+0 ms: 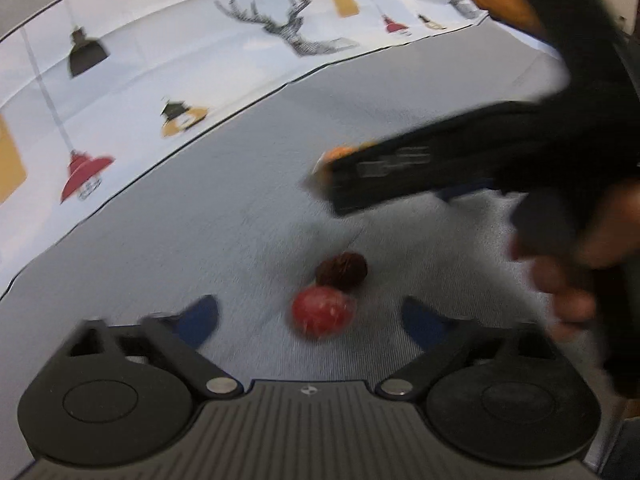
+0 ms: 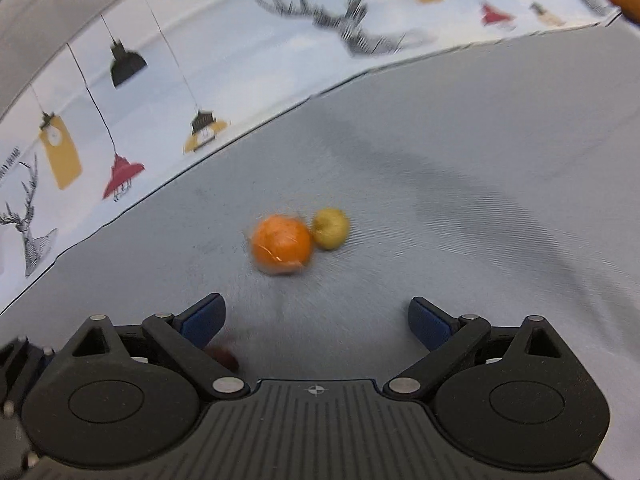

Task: Organize fruits
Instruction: 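Grasp a plastic-wrapped orange with the right tool while the left tool grasps a wrapped red fruit, then carry both wrapped fruits to the blue plate and open both tools to release them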

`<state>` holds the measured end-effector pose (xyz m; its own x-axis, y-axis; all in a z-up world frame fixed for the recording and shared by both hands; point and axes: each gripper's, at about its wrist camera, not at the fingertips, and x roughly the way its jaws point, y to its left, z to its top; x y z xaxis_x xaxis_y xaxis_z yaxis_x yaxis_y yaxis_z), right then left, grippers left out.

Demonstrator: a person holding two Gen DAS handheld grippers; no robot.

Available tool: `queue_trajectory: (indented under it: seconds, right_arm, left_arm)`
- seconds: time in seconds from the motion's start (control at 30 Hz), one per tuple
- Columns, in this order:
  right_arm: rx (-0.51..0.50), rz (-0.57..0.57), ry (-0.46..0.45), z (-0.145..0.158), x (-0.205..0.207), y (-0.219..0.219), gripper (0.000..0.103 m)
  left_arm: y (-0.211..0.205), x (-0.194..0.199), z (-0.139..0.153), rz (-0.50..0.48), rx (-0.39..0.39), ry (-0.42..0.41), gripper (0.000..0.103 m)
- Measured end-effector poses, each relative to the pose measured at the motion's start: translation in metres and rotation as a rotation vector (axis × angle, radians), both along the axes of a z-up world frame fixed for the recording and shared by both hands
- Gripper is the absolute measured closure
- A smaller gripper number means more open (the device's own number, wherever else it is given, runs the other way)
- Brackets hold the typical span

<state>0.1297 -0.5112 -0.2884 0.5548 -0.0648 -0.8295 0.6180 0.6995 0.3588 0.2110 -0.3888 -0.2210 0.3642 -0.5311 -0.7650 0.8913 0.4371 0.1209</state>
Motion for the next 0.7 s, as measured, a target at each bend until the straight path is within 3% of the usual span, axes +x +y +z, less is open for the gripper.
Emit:
queue_trajectory:
  seconds: [0.03, 0.1, 0.13, 0.17, 0.2, 0.23, 0.47, 0.7]
  right_arm:
    - [-0.036, -0.007, -0.005, -0.002, 0.009, 0.003, 0.003]
    - [-0.095, 0.027, -0.005, -0.004, 0.026, 0.008, 0.006]
    - [-0.13, 0.022, 0.0, -0.005, 0.033, 0.012, 0.016]
    - [-0.167, 0.01, 0.009, -0.006, 0.038, 0.015, 0.026]
    - [-0.228, 0.014, 0.034, -0.006, 0.044, 0.021, 0.044]
    - [-0.259, 0.037, 0.05, -0.008, 0.048, 0.024, 0.07]
    - [-0.238, -0.059, 0.044, 0.013, 0.006, 0.017, 0.069]
    - [-0.271, -0.167, -0.03, 0.088, -0.077, 0.025, 0.069]
  left_arm:
    - [-0.001, -0.001, -0.001, -0.021, 0.002, 0.004, 0.03]
    - [-0.004, -0.001, -0.005, -0.051, 0.002, 0.036, 0.055]
    - [-0.004, -0.001, -0.006, -0.049, -0.008, 0.044, 0.061]
    - [-0.004, -0.002, -0.005, -0.043, -0.007, 0.044, 0.067]
    - [-0.004, -0.002, -0.004, -0.031, -0.004, 0.05, 0.067]
    - [-0.003, -0.001, -0.003, -0.014, 0.001, 0.065, 0.067]
    - [0.047, -0.005, 0.034, 0.097, -0.008, 0.058, 0.067]
    - [0.135, -0.028, 0.097, 0.303, -0.013, 0.046, 0.067]
